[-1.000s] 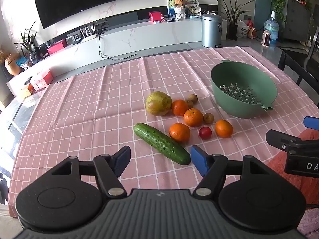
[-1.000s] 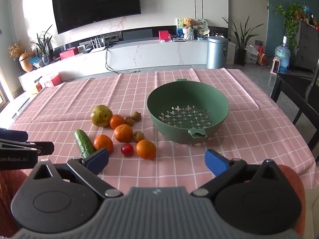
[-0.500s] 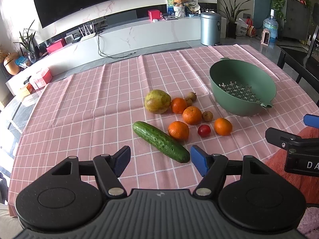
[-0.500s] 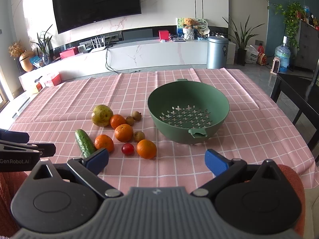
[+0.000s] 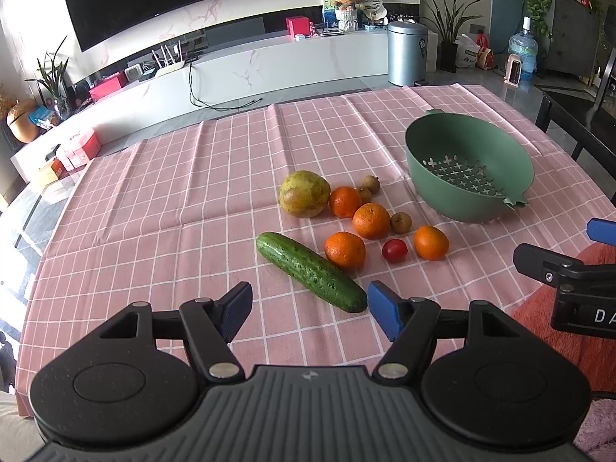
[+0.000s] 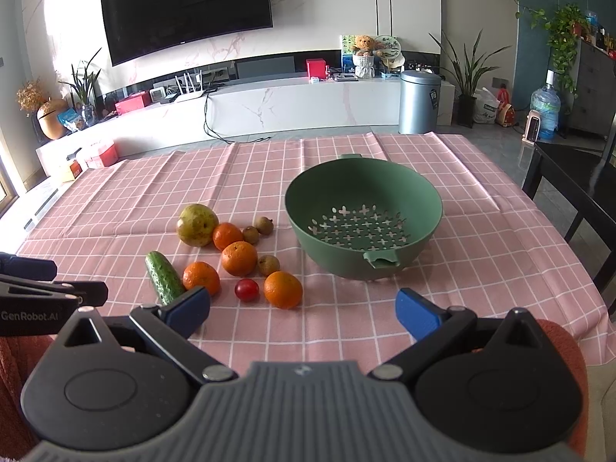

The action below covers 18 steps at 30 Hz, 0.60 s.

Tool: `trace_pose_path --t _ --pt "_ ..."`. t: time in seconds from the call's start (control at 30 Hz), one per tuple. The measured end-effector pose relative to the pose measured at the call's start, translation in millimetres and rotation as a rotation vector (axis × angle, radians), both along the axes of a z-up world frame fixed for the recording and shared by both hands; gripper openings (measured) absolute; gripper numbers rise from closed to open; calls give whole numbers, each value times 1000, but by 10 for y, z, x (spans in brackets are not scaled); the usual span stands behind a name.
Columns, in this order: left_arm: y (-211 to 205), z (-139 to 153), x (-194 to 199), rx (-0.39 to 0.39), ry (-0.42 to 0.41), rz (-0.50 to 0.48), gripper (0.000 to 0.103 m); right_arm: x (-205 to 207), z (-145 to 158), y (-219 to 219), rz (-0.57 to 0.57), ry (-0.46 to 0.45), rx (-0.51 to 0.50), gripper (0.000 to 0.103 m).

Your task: Organize fruits

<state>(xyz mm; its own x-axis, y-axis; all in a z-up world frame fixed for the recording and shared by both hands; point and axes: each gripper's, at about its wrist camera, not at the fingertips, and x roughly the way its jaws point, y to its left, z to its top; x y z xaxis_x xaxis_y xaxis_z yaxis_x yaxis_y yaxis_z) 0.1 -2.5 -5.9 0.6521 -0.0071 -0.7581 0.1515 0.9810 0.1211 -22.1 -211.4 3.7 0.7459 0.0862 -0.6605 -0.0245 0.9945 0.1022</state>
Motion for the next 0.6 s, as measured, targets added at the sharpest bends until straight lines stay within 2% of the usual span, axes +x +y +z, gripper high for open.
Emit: trace_pose_path --t 0.6 --pt "32 4 -1 -6 7 4 81 14 -12 47 4 10 -16 99"
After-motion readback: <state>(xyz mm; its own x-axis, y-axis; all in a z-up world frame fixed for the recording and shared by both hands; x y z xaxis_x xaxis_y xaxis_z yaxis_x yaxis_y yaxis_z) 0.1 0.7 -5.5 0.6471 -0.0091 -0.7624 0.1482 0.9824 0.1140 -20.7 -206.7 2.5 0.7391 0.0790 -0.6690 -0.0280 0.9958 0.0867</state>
